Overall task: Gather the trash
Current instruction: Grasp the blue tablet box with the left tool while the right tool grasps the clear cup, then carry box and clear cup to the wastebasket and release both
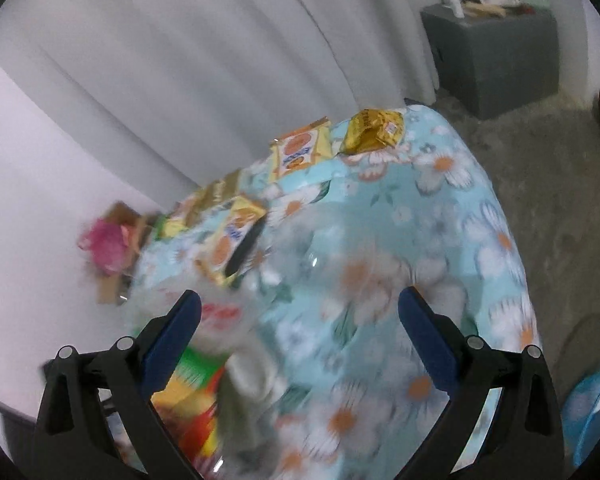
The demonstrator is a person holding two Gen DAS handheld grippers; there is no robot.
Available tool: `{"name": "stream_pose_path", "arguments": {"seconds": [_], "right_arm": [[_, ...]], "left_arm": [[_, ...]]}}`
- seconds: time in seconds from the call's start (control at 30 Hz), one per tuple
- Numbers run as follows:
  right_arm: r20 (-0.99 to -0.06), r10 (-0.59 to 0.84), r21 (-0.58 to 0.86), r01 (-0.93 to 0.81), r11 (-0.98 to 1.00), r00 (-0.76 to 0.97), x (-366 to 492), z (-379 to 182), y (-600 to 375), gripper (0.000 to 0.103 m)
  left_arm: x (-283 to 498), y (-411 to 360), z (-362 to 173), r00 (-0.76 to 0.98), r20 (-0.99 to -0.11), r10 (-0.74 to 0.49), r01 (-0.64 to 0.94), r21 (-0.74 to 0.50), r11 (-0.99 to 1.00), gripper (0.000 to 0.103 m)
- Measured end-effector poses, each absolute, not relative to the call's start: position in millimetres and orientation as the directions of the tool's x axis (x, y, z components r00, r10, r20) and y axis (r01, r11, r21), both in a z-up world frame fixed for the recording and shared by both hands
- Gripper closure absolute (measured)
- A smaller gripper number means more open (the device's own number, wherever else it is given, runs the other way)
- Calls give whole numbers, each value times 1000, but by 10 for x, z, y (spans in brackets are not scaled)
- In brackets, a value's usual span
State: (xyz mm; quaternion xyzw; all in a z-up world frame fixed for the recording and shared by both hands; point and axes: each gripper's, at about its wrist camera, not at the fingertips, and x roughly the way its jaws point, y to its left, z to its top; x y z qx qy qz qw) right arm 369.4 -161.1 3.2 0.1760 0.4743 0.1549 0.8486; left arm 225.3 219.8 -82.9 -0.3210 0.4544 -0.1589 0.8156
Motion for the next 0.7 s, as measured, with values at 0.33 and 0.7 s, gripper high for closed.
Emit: {"name": "stream_pose_path", "arguments": {"seconds": [0.33,0.7], "right_arm": [[-802,351,348,-99,932,483,4073,-221,-1409,16],[-798,331,338,-82,938,504,4015,-198,-1461,32]], "left_arm": [[2298,2265,-878,539,-620,-570,-70,-707,704,30],[2264,2258,-865,551,-608,-572,-75,-719,691,36]]}}
